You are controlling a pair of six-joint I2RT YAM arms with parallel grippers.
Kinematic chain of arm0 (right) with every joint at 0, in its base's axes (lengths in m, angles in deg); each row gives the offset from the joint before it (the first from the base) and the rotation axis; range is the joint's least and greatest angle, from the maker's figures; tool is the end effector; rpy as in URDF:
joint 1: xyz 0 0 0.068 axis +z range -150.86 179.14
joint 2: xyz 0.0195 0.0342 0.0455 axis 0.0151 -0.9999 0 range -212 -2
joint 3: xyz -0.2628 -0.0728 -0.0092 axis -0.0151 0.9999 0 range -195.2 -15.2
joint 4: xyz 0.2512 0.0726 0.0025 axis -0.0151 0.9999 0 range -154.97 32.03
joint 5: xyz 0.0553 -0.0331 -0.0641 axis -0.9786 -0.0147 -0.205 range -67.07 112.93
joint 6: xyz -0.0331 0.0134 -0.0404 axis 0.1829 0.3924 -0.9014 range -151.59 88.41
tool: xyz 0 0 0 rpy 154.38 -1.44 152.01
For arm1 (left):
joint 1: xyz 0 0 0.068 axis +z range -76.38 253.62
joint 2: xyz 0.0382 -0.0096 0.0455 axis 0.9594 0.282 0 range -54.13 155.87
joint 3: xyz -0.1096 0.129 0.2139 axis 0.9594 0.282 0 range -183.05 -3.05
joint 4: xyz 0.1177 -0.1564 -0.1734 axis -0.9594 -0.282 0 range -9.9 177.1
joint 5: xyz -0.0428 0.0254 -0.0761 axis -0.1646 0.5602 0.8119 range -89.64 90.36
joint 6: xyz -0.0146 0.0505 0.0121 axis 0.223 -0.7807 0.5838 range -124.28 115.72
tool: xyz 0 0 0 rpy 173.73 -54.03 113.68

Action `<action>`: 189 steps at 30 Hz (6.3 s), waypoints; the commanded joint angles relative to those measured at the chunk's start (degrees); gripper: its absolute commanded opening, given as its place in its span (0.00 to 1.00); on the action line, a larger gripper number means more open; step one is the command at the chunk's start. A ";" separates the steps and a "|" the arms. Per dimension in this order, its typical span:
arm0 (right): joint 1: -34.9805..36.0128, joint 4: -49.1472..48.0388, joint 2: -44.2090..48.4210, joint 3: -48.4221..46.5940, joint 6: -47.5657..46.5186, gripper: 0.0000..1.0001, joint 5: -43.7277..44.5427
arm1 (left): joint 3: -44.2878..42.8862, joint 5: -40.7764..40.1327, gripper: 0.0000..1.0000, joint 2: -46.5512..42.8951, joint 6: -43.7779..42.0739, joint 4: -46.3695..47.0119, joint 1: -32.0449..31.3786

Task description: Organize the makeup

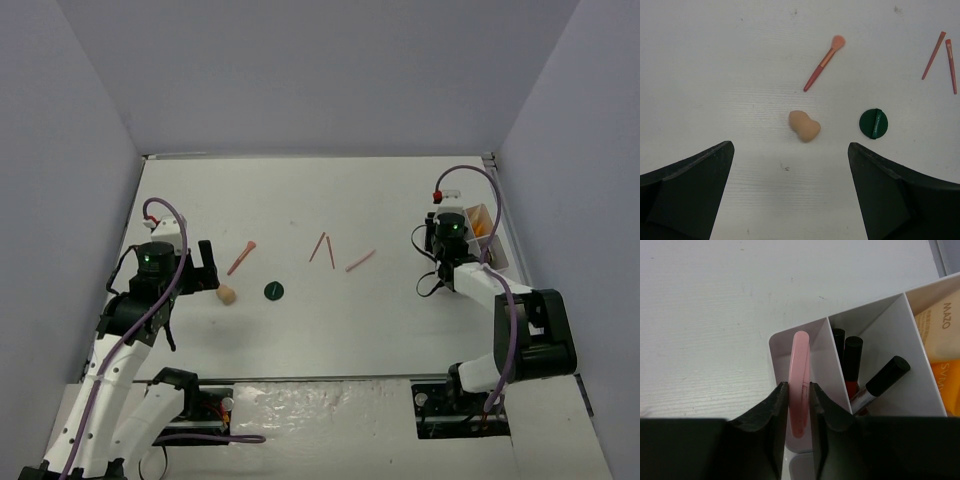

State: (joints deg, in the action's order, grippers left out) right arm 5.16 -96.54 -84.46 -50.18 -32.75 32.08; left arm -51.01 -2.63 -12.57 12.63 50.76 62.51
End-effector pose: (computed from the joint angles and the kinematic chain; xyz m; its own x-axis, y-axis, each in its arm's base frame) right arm 0.2991 0.0258 0.2053 -0.2736 -0.0490 -0.9606 0.0429 0.9971 -0.0630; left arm 0.1517 -0.0278 0.3209 -0.5116 -0.1956 -0.8367 -0.0006 0.9738 -0.2272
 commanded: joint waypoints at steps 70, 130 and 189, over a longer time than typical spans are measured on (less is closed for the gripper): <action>34.41 22.96 -23.11 -21.40 44.01 0.13 23.67 | -0.11 1.54 0.97 -3.63 -0.30 3.30 0.66; 5.58 -22.11 -5.43 0.09 -14.55 0.00 15.99 | -0.02 1.58 0.97 -4.03 -0.47 3.56 0.66; 7.51 14.94 53.02 7.09 15.48 1.00 -12.83 | -32.59 11.95 0.32 71.08 -8.59 2.30 -1.17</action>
State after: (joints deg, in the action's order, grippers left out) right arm 12.37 -77.88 -32.88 -42.96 -17.88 17.54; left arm -80.30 8.42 56.63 4.68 52.66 62.53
